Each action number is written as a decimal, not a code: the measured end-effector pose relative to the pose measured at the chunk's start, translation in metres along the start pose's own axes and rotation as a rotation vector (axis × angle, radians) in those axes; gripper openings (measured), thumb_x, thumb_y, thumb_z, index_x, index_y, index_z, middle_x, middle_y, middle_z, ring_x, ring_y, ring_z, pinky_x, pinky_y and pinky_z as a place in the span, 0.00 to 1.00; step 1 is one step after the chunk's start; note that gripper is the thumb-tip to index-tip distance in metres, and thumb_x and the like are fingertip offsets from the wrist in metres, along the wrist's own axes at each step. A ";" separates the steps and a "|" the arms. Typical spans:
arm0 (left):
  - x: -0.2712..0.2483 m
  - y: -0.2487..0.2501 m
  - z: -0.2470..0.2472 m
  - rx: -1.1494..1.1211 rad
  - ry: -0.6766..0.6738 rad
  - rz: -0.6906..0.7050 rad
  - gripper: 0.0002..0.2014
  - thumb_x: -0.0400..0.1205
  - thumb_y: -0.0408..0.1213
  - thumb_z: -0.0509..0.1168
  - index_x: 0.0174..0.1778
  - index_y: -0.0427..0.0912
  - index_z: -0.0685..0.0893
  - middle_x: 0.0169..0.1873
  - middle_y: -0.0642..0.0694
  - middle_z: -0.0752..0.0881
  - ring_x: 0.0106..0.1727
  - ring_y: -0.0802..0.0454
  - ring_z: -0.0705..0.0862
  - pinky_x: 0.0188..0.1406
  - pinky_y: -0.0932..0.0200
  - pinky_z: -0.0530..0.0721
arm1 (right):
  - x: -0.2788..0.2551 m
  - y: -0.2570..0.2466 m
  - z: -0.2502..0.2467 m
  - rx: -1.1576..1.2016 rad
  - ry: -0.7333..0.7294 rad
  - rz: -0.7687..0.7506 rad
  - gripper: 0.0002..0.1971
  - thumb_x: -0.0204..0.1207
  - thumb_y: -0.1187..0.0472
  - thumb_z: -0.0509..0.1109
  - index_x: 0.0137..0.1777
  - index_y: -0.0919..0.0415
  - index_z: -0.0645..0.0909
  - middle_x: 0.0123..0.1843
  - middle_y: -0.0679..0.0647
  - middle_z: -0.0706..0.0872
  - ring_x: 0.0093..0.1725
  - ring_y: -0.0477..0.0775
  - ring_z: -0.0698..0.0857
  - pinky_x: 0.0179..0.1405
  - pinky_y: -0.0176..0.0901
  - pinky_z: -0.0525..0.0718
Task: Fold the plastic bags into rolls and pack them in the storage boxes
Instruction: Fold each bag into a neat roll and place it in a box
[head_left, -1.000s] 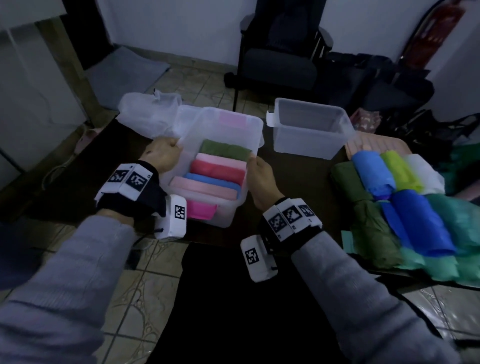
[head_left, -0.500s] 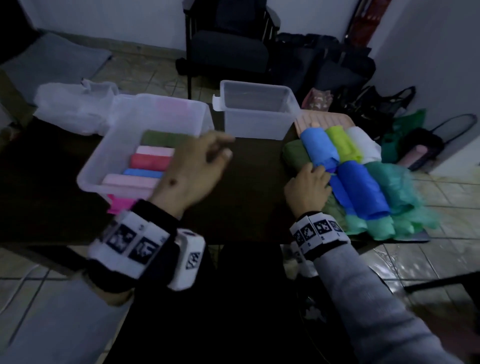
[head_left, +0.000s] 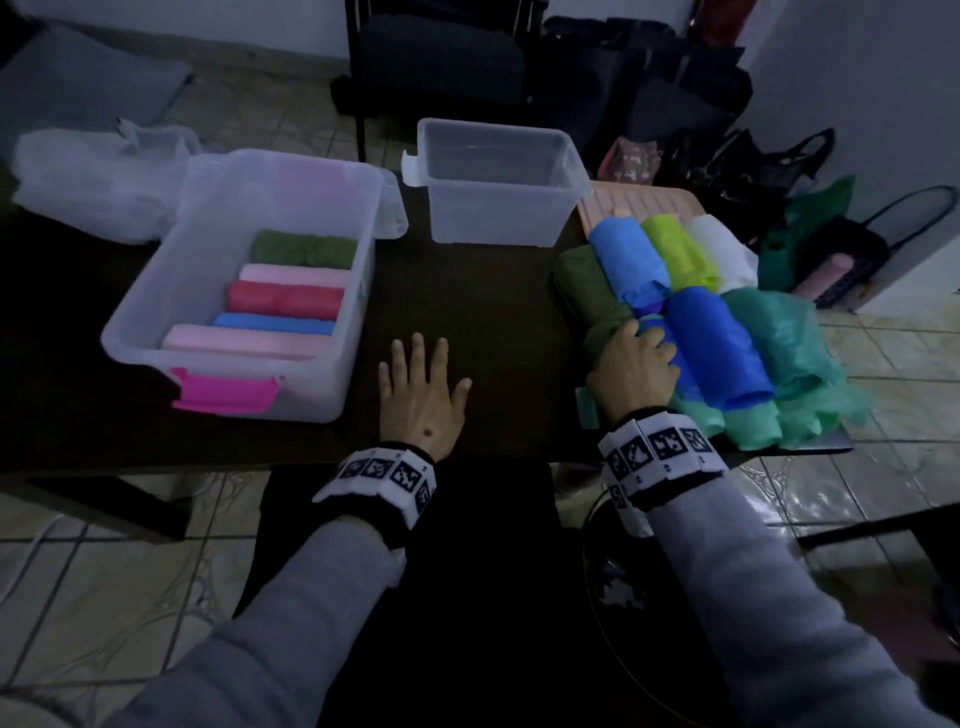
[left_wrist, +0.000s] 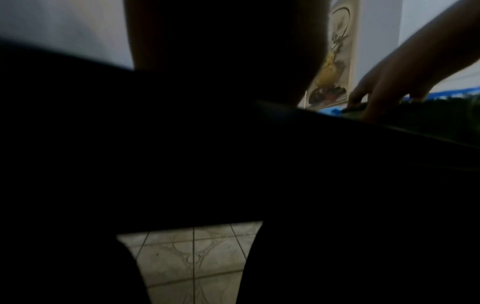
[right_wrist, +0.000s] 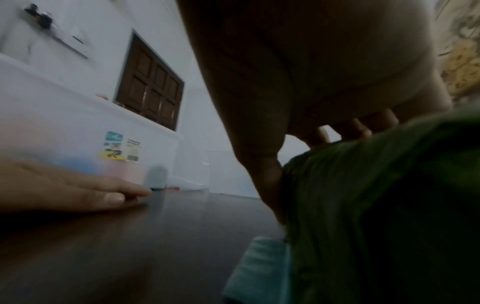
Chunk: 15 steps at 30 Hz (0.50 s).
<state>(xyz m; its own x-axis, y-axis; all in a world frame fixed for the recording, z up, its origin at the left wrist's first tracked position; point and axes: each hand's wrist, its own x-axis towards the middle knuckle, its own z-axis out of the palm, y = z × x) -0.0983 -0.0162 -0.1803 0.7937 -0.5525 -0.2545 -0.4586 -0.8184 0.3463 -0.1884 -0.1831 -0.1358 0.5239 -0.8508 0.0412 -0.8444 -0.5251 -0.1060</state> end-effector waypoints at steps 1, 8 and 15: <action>-0.002 -0.001 0.002 0.028 0.028 0.010 0.29 0.87 0.54 0.42 0.83 0.49 0.48 0.83 0.43 0.44 0.83 0.43 0.40 0.81 0.44 0.40 | -0.002 -0.001 -0.003 0.001 -0.040 -0.017 0.20 0.77 0.63 0.67 0.66 0.66 0.68 0.67 0.67 0.71 0.67 0.69 0.72 0.59 0.58 0.75; -0.004 -0.004 0.005 0.039 0.094 0.040 0.27 0.87 0.52 0.42 0.83 0.50 0.51 0.83 0.43 0.47 0.84 0.42 0.42 0.81 0.45 0.41 | -0.009 -0.017 -0.006 0.167 -0.296 -0.247 0.33 0.72 0.58 0.74 0.75 0.60 0.65 0.70 0.64 0.67 0.71 0.68 0.69 0.68 0.59 0.73; -0.005 -0.005 0.007 -0.068 0.150 0.031 0.30 0.87 0.49 0.48 0.83 0.41 0.49 0.83 0.44 0.50 0.84 0.45 0.44 0.82 0.49 0.41 | -0.008 -0.059 -0.017 0.186 -0.509 -0.594 0.35 0.75 0.58 0.72 0.79 0.49 0.61 0.77 0.58 0.66 0.76 0.61 0.66 0.75 0.58 0.65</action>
<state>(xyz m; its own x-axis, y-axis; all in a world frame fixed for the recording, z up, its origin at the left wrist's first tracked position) -0.1033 -0.0105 -0.1874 0.8329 -0.5429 -0.1070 -0.4594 -0.7862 0.4132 -0.1448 -0.1459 -0.1133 0.9041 -0.2931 -0.3108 -0.3999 -0.8368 -0.3740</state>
